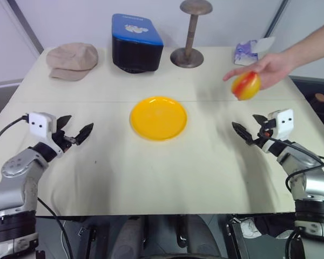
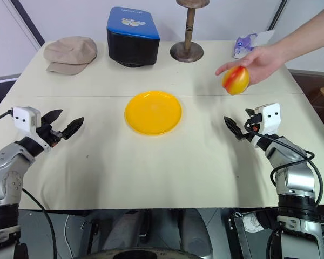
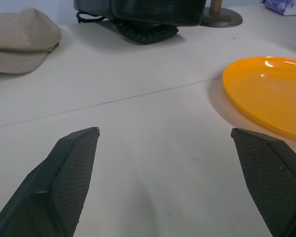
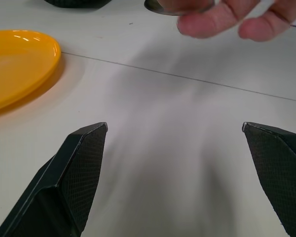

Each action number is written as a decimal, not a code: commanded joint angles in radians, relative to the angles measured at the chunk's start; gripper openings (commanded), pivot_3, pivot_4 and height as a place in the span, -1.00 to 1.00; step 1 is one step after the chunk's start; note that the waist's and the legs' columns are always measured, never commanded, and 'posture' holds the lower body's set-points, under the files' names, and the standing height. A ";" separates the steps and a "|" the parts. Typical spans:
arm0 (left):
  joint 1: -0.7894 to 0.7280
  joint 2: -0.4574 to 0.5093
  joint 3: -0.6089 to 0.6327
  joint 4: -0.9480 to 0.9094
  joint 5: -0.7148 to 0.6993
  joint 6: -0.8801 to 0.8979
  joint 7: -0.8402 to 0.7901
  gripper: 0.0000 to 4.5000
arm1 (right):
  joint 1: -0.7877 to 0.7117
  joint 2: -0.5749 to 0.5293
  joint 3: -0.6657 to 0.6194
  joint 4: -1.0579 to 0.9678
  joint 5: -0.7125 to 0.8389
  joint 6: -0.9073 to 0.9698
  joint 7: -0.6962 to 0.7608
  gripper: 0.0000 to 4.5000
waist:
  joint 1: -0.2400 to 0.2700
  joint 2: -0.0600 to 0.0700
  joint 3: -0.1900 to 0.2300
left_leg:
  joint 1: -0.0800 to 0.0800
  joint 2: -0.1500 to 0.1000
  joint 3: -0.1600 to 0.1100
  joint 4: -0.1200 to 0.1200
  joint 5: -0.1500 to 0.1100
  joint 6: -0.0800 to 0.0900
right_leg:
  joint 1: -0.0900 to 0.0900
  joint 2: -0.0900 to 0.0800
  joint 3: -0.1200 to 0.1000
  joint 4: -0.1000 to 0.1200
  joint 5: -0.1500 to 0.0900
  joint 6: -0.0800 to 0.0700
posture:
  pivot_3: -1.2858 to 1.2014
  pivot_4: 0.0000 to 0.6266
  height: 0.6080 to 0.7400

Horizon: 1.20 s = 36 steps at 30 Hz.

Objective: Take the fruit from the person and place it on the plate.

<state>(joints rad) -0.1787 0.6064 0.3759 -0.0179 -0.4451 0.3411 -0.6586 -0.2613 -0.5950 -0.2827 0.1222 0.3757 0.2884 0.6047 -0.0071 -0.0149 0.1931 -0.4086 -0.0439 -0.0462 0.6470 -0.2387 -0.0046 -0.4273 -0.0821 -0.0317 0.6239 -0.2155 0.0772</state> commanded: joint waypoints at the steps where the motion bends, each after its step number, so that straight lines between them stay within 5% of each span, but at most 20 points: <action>1: -0.063 0.065 -0.008 -0.057 -0.058 0.039 -0.083 0.99 | -0.005 -0.002 -0.018 -0.030 0.005 -0.012 -0.001 1.00 | 0.000 0.000 0.000 | 0.000 0.000 0.000 0.000 0.000 0.000 | 0.000 0.000 0.000 0.000 0.000 0.000 | 0.03 -0.52 1.00; 12: -0.308 0.236 -0.059 -0.214 -0.489 0.431 -0.386 0.99 | -0.012 -0.017 -0.021 -0.033 0.004 -0.001 0.000 1.00 | -0.005 0.000 0.000 | 0.001 0.000 0.001 0.000 0.000 0.000 | 0.000 0.002 0.000 0.001 -0.001 -0.002 | 0.03 -0.52 1.00; 24: -0.403 0.170 -0.148 -0.091 -0.397 0.360 -0.421 0.99 | -0.027 0.022 -0.095 -0.382 0.160 0.175 -0.140 1.00 | -0.005 0.000 0.000 | 0.002 0.002 0.004 0.001 0.000 0.000 | -0.001 0.003 0.002 0.004 0.000 0.000 | 0.03 -0.52 1.00; 36: -0.395 0.170 -0.135 -0.106 -0.386 0.358 -0.401 0.99 | -0.175 0.061 -0.023 -0.169 0.082 0.063 -0.128 1.00 | -0.005 0.000 0.000 | 0.002 0.001 0.006 0.001 0.000 0.000 | -0.001 0.003 0.002 0.004 -0.001 -0.001 | 0.03 -0.52 1.00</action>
<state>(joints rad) -0.5700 0.7710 0.2121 -0.0902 -0.8244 0.7111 -1.0644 -0.4078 -0.5290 -0.2988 -0.0614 0.4740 0.3975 0.4690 -0.0120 -0.0146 0.1933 -0.4069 -0.0424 -0.0406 0.6478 -0.2385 -0.0043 -0.4282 -0.0792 -0.0294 0.6277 -0.2158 0.0767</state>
